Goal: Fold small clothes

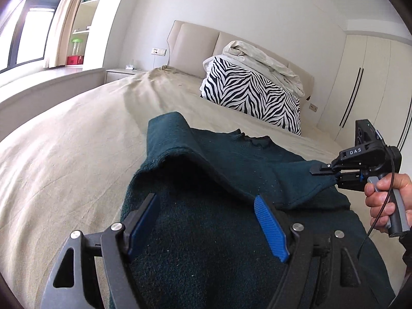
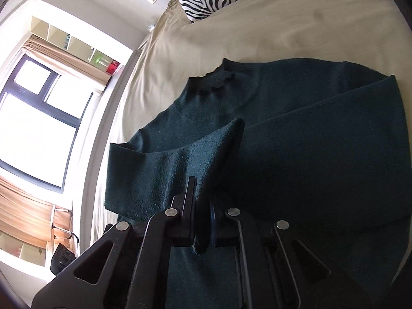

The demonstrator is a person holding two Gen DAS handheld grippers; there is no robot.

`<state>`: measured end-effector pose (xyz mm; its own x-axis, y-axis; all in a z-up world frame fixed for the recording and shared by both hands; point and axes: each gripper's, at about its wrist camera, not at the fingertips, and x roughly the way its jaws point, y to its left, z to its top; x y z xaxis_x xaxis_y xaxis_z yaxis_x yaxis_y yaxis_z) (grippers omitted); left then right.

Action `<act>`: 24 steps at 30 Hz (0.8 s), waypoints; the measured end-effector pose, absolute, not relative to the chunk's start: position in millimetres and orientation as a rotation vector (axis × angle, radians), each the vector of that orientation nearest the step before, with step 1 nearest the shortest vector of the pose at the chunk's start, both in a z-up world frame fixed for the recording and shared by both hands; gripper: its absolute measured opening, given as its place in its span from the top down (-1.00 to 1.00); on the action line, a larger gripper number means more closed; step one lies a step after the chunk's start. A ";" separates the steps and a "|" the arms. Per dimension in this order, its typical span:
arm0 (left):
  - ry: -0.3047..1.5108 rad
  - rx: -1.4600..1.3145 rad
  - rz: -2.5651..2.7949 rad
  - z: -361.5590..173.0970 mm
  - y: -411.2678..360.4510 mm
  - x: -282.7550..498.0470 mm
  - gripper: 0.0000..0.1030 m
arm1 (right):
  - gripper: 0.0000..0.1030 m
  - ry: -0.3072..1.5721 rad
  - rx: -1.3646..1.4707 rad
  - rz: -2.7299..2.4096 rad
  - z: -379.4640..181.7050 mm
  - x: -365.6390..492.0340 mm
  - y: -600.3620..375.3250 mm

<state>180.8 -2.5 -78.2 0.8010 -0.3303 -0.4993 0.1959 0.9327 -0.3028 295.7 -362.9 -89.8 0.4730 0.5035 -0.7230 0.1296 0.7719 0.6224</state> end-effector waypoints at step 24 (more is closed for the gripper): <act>0.648 -0.372 -0.279 -63.5 13.7 237.0 -0.24 | 0.84 1.061 0.680 0.126 -129.2 279.1 -426.1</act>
